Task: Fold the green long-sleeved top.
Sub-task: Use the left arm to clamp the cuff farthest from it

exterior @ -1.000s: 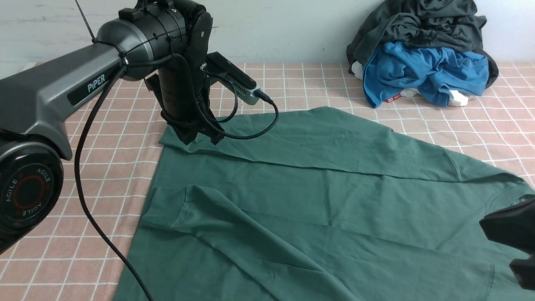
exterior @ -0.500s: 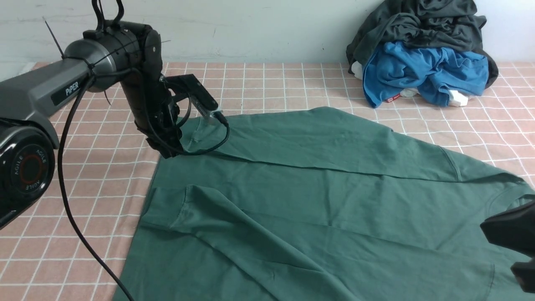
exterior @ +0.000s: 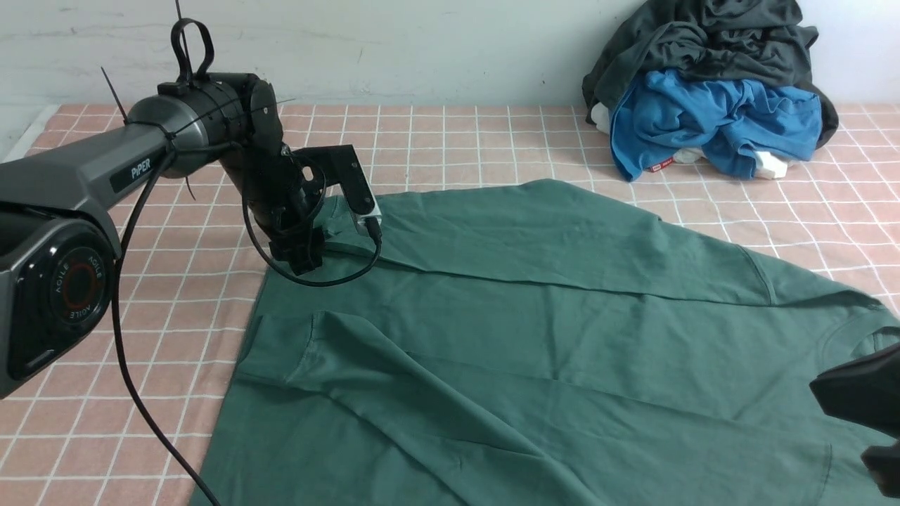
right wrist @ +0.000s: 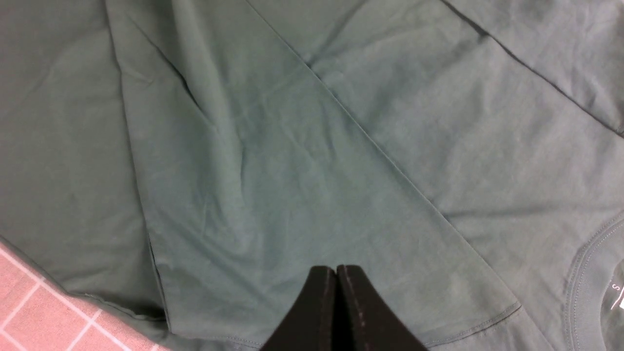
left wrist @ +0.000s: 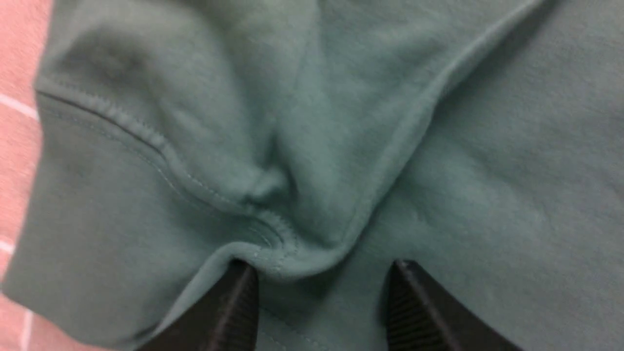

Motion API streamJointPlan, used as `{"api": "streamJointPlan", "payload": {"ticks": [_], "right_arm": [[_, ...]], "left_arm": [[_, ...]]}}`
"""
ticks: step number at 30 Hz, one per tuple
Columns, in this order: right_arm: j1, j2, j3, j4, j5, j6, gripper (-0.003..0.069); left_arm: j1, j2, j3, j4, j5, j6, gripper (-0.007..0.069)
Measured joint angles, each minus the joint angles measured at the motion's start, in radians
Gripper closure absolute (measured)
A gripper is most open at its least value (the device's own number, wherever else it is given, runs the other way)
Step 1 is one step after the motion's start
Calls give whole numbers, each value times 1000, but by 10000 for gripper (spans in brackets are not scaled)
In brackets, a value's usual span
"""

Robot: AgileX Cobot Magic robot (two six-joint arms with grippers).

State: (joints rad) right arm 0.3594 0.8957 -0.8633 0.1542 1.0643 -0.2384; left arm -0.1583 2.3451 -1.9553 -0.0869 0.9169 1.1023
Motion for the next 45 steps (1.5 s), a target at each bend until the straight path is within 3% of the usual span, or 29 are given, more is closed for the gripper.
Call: {"api": "streamJointPlan", "payload": {"ticks": [39, 42, 45], "right_arm": [[0, 0, 0, 0, 2, 0, 673], [0, 0, 0, 0, 2, 0, 673], [0, 0, 0, 0, 2, 0, 673]], "left_arm": [[0, 15, -2, -30, -104, 15, 279], [0, 16, -3, -34, -103, 15, 293], [0, 18, -3, -37, -101, 15, 379]]}}
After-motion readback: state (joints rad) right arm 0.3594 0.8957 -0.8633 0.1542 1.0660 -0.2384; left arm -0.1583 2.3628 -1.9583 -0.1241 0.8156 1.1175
